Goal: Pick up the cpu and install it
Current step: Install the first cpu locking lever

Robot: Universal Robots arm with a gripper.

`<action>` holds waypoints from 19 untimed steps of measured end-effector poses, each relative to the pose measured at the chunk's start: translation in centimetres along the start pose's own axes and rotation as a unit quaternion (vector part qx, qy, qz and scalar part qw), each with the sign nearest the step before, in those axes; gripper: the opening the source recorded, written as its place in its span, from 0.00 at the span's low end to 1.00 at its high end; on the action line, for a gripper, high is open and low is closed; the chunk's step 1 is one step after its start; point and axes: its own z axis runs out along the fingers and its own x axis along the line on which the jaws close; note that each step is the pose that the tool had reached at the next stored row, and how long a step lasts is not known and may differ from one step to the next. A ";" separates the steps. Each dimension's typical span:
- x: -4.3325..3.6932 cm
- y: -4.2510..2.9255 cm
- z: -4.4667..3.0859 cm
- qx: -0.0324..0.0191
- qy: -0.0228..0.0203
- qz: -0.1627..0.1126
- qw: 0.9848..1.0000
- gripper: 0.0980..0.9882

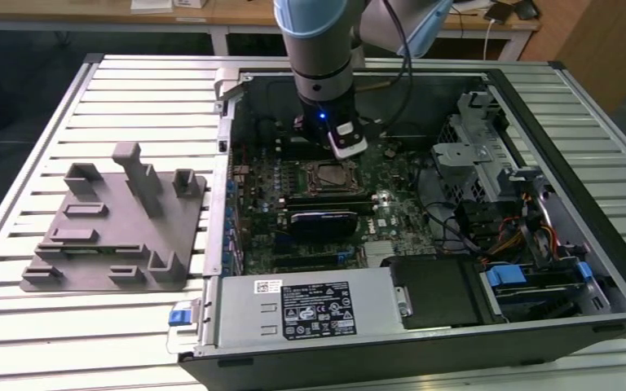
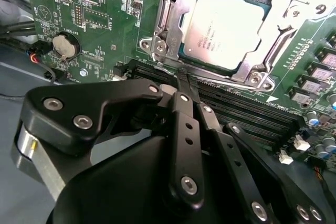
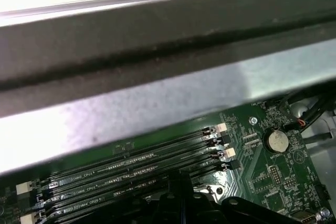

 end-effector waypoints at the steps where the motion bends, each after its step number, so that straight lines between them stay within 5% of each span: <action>1: 0.02 -0.04 0.03 0.000 -0.001 0.000 1.000 0.01; 19: 0.28 -0.28 0.33 -0.005 -0.004 0.001 1.000 0.01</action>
